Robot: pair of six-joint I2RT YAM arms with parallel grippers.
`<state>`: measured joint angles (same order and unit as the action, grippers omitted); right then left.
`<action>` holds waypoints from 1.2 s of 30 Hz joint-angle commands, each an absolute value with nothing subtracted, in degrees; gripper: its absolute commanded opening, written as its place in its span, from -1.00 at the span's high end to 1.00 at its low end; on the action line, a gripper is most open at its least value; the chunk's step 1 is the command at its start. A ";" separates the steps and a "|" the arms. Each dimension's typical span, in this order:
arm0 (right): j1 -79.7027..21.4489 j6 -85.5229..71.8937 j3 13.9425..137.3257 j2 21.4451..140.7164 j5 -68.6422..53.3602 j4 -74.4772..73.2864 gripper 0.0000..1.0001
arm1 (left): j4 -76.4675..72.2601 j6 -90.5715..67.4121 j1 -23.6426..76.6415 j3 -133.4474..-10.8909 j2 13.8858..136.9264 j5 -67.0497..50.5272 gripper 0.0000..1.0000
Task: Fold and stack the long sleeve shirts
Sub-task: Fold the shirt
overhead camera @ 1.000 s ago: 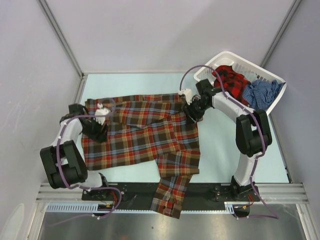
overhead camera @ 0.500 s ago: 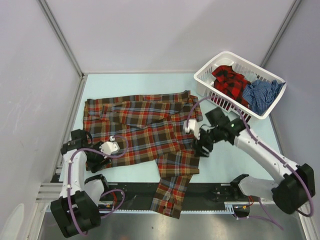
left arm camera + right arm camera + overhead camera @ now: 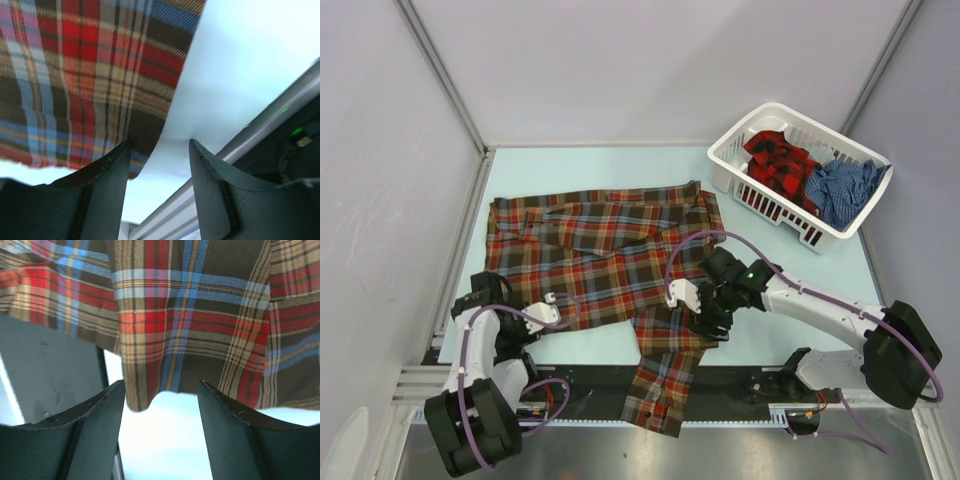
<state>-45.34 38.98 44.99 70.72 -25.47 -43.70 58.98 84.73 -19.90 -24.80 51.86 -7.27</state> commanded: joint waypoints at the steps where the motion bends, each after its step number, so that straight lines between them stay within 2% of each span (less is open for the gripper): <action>1: -47.54 36.92 43.07 73.65 -20.58 -35.88 -0.26 | 49.67 87.98 -20.30 -21.18 52.64 -2.20 -0.03; 3: -48.69 36.48 42.37 74.79 -19.25 -34.02 -0.20 | 47.64 87.98 -20.30 -21.18 53.43 -2.37 0.03; 4: -48.87 36.30 41.75 75.66 -17.68 -32.36 -0.14 | 47.46 87.89 -20.30 -21.53 54.05 -2.63 0.14; 6: -48.96 36.12 41.75 76.11 -16.62 -31.73 0.19 | 48.16 87.37 -20.30 -23.20 54.67 -3.78 0.30; 7: -49.04 36.04 42.01 75.77 -15.83 -32.25 0.33 | 48.95 87.36 -20.30 -23.90 54.93 -4.30 0.49; 8: -48.96 36.21 42.62 75.33 -15.56 -32.78 0.60 | 51.13 87.36 -20.48 -25.73 54.76 -5.79 0.58; 9: -48.87 36.30 42.97 74.63 -14.95 -33.65 0.73 | 52.20 87.28 -20.57 -26.62 54.67 -6.58 0.66; 10: -48.78 36.82 43.94 73.49 -14.85 -34.36 1.00 | 54.38 87.45 -20.57 -28.28 54.15 -8.24 0.82; 12: -47.55 37.61 45.26 72.25 -16.16 -36.55 1.00 | 56.07 87.45 -20.57 -29.61 53.35 -9.49 0.99; 19: -43.51 39.03 51.32 69.87 -20.04 -39.73 1.00 | 60.38 86.13 -20.57 -35.41 52.64 -12.39 1.00; 26: -40.43 39.46 54.84 70.66 -20.74 -40.16 1.00 | 60.03 85.96 -20.65 -38.32 54.75 -12.13 1.00; 36: -34.19 43.67 67.14 73.21 -21.53 -42.63 1.00 | 56.96 81.48 -21.09 -44.99 59.32 -15.73 1.00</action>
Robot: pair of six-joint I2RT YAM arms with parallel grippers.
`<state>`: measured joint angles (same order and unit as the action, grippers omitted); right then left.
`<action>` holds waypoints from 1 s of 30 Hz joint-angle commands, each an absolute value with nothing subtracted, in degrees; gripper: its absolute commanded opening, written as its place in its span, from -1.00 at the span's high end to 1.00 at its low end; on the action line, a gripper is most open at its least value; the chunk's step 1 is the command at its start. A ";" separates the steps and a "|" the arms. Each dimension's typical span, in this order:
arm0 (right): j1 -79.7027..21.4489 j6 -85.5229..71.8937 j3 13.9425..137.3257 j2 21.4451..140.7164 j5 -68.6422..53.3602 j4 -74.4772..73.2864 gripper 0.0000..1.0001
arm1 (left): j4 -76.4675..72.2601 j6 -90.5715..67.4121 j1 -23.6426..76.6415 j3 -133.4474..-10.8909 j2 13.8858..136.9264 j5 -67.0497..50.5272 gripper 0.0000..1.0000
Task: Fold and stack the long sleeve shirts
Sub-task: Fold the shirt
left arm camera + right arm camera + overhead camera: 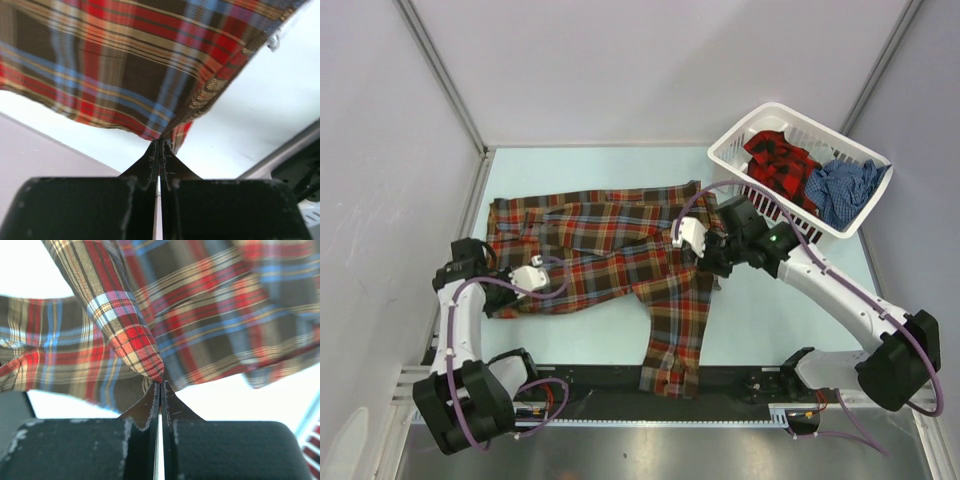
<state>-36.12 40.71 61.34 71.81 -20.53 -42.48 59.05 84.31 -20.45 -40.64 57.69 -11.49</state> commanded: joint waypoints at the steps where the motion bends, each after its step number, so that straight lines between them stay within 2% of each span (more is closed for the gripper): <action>1: -33.84 44.20 68.80 74.61 -21.36 -42.54 1.00 | 56.34 80.26 -21.09 -46.13 60.37 -16.17 1.00; 10: -29.71 48.16 82.17 85.94 -20.39 -40.78 1.00 | 45.27 73.31 -21.27 -52.37 67.49 -17.84 1.00; 18: -28.13 50.18 90.25 96.23 -20.13 -40.78 1.00 | 40.61 69.17 -21.18 -59.41 79.87 -18.90 1.00; 30: -26.89 50.01 93.34 103.18 -19.16 -38.94 1.00 | 34.81 66.27 -20.74 -60.82 87.89 -18.19 1.00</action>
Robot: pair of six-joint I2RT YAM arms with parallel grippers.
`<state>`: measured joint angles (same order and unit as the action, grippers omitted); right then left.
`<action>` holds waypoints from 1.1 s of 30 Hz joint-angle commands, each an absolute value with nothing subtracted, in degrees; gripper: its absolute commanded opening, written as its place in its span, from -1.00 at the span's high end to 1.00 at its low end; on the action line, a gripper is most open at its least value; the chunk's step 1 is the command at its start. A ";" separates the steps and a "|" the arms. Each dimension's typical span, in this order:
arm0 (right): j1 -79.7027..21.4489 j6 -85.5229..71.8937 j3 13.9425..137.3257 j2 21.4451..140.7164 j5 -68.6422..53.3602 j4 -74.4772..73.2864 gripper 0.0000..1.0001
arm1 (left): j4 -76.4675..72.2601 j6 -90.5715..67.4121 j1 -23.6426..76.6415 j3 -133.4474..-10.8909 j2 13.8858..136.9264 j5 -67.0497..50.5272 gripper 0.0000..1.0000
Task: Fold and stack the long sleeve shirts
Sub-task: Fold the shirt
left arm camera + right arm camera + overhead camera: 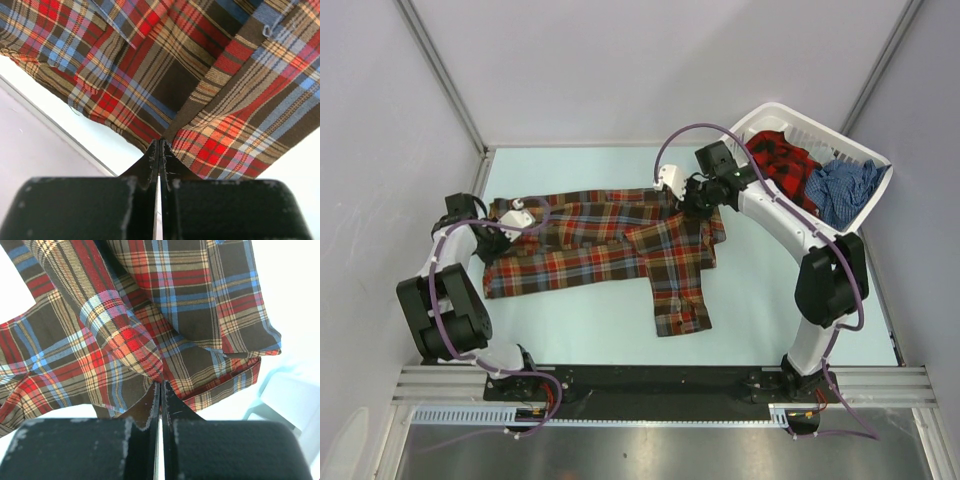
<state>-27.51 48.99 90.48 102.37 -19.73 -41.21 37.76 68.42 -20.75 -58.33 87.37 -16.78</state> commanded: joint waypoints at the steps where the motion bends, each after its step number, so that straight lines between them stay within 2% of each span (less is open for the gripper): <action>1: -26.63 49.75 93.51 103.53 -19.07 -38.67 1.00 | 34.63 66.27 -20.57 -60.82 87.98 -18.37 1.00; 33: -25.05 47.38 100.55 115.92 -15.56 -33.32 1.00 | 27.51 61.88 -18.63 -62.58 96.85 -13.53 1.00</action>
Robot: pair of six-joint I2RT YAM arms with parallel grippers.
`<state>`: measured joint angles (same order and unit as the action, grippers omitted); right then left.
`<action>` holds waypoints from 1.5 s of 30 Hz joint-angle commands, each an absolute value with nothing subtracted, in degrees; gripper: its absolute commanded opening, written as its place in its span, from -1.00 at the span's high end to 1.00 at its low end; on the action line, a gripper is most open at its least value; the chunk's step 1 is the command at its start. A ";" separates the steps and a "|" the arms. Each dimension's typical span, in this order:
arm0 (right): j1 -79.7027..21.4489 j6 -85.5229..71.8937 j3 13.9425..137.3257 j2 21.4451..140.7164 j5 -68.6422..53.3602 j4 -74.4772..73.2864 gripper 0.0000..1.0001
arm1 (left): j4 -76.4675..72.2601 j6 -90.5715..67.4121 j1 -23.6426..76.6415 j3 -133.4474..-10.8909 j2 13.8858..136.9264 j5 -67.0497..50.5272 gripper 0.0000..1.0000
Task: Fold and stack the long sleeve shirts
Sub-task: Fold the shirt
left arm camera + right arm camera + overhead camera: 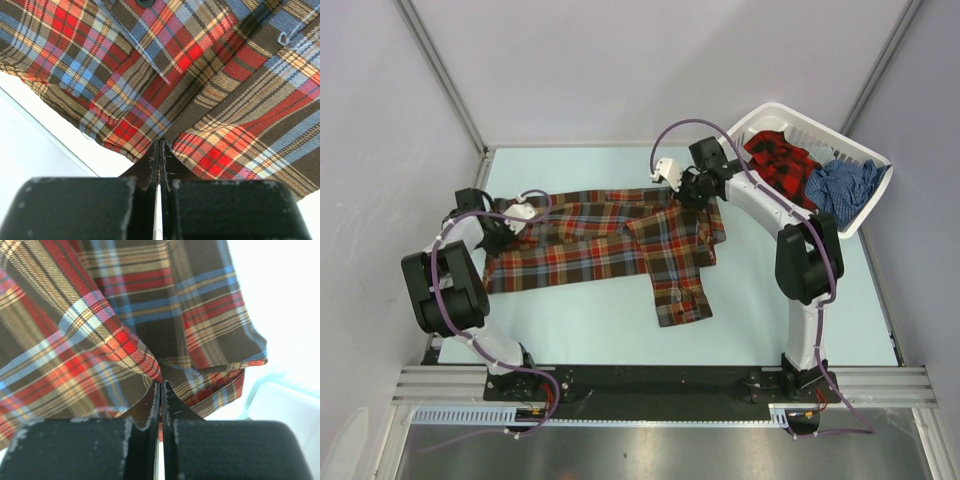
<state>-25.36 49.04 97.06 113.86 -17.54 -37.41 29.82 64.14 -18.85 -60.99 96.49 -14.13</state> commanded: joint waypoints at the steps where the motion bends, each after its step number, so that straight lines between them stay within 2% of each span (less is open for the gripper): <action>1: -25.05 46.76 100.72 116.62 -15.12 -32.88 1.00 | 27.42 61.44 -18.72 -62.93 97.38 -13.80 0.99; 3: -25.14 44.04 101.94 119.00 -13.63 -31.99 1.00 | 27.42 58.98 -18.54 -64.59 99.13 -13.80 0.95; 6: -25.05 38.25 104.84 121.64 -11.17 -31.20 0.68 | 27.69 55.47 -18.46 -67.76 101.59 -13.27 0.88; 7: -24.96 36.67 105.38 121.90 -10.73 -31.29 0.49 | 27.77 54.50 -18.63 -68.46 101.86 -13.01 0.83; 9: -24.35 33.15 105.82 120.42 -11.07 -31.55 0.07 | 28.38 52.13 -18.72 -70.13 101.34 -13.09 0.57; 10: -24.26 32.18 105.73 119.45 -11.25 -31.64 -0.23 | 28.65 51.34 -18.63 -70.48 100.38 -13.36 0.44; 11: -24.08 31.65 105.56 118.31 -12.21 -33.03 -0.29 | 28.83 50.02 -18.55 -70.66 99.41 -13.88 0.17; 12: -23.82 30.68 105.47 115.52 -13.00 -34.26 -0.30 | 29.61 49.49 -18.72 -70.58 98.01 -16.15 0.08; 13: -23.30 29.98 104.34 113.92 -13.62 -35.32 -0.31 | 30.14 49.05 -18.72 -70.32 94.34 -17.56 -0.01; 14: -23.03 29.10 103.20 111.91 -15.89 -37.51 -0.31 | 30.67 48.87 -18.72 -69.18 92.39 -19.23 -0.19; 17: -21.54 27.42 95.03 104.17 -20.90 -40.51 -0.27 | 33.92 52.27 -17.85 -64.19 84.66 -23.38 -0.32; 24: -19.78 28.83 75.95 94.31 -23.12 -40.96 0.13 | 44.81 65.03 -17.14 -52.40 78.58 -21.63 -0.22; 29: -19.42 28.30 71.28 96.58 -20.22 -36.75 0.17 | 39.92 71.71 -16.96 -43.52 76.29 -14.96 -0.27; 41: -18.90 26.28 69.17 105.55 -18.63 -30.06 0.17 | 27.88 77.52 -16.96 -39.03 81.56 -6.07 -0.33; 44: -18.90 26.02 69.08 106.26 -19.16 -30.23 0.53 | 25.33 78.75 -16.96 -38.06 82.18 -4.22 -0.30; 45: -18.90 26.10 69.08 106.43 -19.16 -30.32 0.76 | 24.62 78.92 -16.96 -37.88 82.35 -3.78 -0.28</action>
<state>-19.14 27.00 68.73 105.82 -18.57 -32.36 29.58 75.37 -17.21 -40.40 80.31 -7.11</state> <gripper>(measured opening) 0.265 0.655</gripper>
